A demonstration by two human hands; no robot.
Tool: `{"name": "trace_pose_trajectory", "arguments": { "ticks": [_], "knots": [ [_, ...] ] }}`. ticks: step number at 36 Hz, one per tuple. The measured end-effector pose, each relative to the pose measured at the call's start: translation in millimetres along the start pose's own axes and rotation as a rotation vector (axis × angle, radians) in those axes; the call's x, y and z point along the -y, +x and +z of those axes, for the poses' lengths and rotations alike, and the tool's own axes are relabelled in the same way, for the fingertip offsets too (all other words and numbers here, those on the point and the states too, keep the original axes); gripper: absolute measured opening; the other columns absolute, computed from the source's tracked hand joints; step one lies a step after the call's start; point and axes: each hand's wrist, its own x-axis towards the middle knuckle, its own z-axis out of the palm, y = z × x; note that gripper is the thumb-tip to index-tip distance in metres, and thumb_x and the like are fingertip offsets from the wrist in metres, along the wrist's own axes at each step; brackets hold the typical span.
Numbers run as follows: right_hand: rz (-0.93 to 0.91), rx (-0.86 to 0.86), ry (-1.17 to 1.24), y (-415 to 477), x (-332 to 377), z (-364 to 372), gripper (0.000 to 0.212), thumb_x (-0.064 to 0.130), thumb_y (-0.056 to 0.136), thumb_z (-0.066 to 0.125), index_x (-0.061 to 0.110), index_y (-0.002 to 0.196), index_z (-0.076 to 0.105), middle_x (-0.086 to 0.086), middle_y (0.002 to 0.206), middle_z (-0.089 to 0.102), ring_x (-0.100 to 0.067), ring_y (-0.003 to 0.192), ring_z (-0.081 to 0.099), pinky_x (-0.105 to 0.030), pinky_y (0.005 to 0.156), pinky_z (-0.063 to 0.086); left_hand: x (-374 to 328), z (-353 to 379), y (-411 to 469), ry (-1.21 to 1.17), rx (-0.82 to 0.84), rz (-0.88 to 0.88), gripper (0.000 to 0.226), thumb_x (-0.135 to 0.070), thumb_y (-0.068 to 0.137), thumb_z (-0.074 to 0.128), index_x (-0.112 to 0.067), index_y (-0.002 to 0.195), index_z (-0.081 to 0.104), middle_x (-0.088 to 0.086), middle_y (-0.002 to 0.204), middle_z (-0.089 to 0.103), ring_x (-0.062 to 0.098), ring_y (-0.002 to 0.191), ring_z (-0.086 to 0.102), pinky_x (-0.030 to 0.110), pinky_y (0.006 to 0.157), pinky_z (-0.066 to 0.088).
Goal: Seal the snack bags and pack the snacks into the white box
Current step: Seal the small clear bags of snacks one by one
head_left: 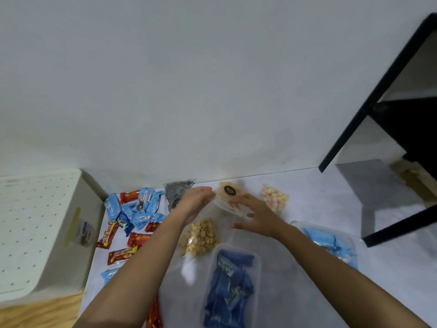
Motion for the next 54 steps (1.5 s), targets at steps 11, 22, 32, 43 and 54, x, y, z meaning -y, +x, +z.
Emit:
{"name": "trace_pose_trajectory", "arguments": {
  "ticks": [11, 22, 32, 43, 54],
  "knots": [
    [0.056, -0.307, 0.096, -3, 14, -15, 0.014, 0.012, 0.091, 0.056, 0.012, 0.093, 0.071, 0.004, 0.091, 0.069, -0.014, 0.089, 0.064, -0.033, 0.085, 0.051, -1, -15, -37, 0.36, 0.145, 0.347, 0.028, -0.019, 0.084, 0.065, -0.021, 0.113, 0.063, 0.001, 0.097, 0.064, 0.009, 0.092, 0.062, 0.021, 0.088, 0.049],
    [0.068, -0.389, 0.217, -2, 20, -18, 0.008, 0.019, 0.09, 0.059, 0.012, 0.086, 0.062, 0.002, 0.084, 0.071, 0.002, 0.081, 0.065, -0.014, 0.074, 0.05, 1, -12, -28, 0.542, -0.07, 0.567, 0.021, -0.019, 0.088, 0.059, -0.027, 0.106, 0.064, -0.001, 0.085, 0.049, 0.018, 0.087, 0.052, 0.027, 0.081, 0.042],
    [0.071, -0.409, 0.148, 5, 12, -31, 0.018, 0.015, 0.087, 0.061, 0.022, 0.071, 0.057, 0.005, 0.079, 0.063, -0.014, 0.084, 0.059, -0.023, 0.074, 0.043, -5, 4, -27, 0.541, -0.12, 0.631, 0.011, -0.015, 0.085, 0.064, -0.013, 0.092, 0.072, -0.001, 0.089, 0.067, 0.013, 0.086, 0.062, 0.019, 0.076, 0.048],
    [0.12, -0.367, 0.076, 1, 9, -33, 0.009, 0.03, 0.085, 0.061, 0.032, 0.077, 0.059, 0.013, 0.081, 0.063, -0.01, 0.085, 0.059, -0.033, 0.073, 0.047, -4, 18, -26, 0.573, -0.211, 0.647, 0.007, -0.008, 0.085, 0.061, -0.011, 0.083, 0.067, -0.004, 0.082, 0.063, 0.002, 0.076, 0.056, 0.004, 0.066, 0.039],
    [0.13, -0.418, 0.098, -9, 17, -18, 0.01, 0.026, 0.088, 0.058, 0.029, 0.079, 0.056, 0.013, 0.08, 0.059, -0.01, 0.079, 0.055, -0.028, 0.068, 0.044, -1, 31, -34, 0.506, -0.221, 0.61, 0.013, -0.003, 0.084, 0.058, -0.013, 0.079, 0.064, -0.006, 0.081, 0.062, 0.004, 0.077, 0.055, 0.009, 0.067, 0.042]
  ]
}}
